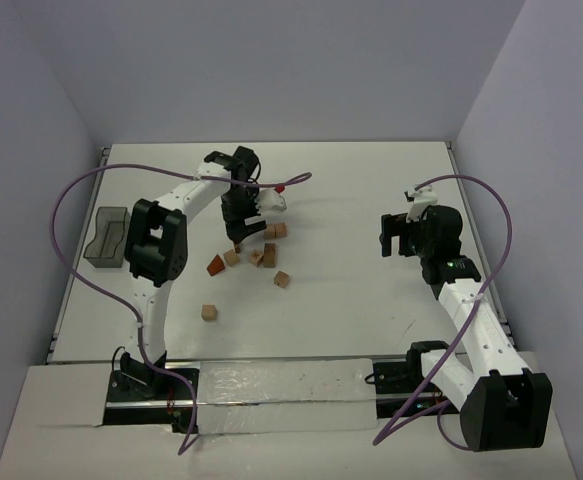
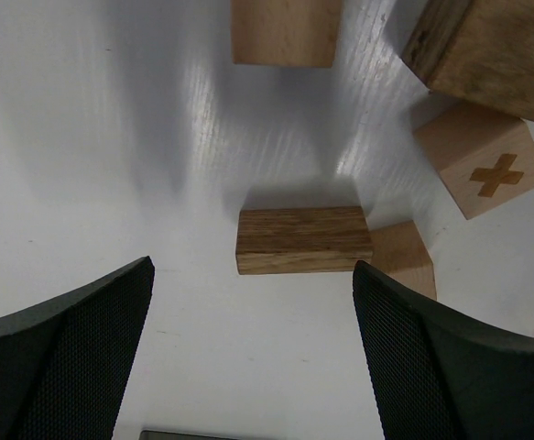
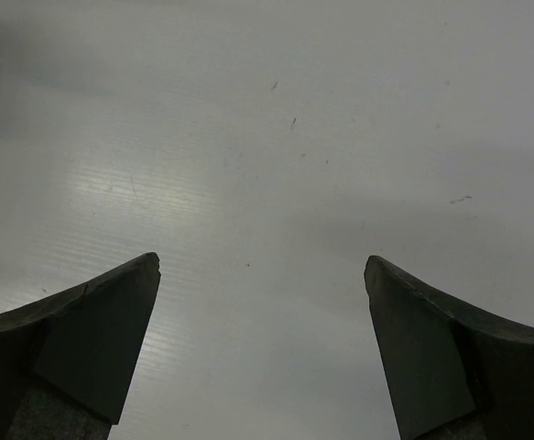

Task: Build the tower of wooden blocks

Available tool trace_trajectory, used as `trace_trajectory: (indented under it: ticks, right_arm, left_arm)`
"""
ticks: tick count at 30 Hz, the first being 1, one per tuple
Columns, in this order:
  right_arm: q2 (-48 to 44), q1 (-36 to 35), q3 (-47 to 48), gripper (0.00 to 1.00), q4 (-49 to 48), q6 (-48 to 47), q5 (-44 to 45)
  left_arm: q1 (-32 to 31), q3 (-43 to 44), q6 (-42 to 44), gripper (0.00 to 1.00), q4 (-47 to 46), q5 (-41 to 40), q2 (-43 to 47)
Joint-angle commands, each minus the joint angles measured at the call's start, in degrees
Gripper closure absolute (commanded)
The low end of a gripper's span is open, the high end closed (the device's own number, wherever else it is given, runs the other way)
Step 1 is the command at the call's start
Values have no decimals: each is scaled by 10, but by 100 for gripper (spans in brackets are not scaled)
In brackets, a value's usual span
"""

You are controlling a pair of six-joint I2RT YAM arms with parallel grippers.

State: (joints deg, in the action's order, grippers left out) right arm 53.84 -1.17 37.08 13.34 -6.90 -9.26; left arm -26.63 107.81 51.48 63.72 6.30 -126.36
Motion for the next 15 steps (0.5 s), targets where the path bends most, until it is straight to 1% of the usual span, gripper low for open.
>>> trace_trajectory:
  ticks: [1, 9, 15]
  right_arm:
    - [3, -4, 23, 0, -7, 3, 2]
    - [5, -4, 22, 0, -7, 3, 1]
    - [5, -4, 23, 0, -7, 3, 2]
  left_arm:
    - [-3, 26, 3, 5, 35, 17, -8]
    - [-7, 12, -11, 6, 28, 4, -14]
    - [-8, 13, -26, 9, 20, -4, -21]
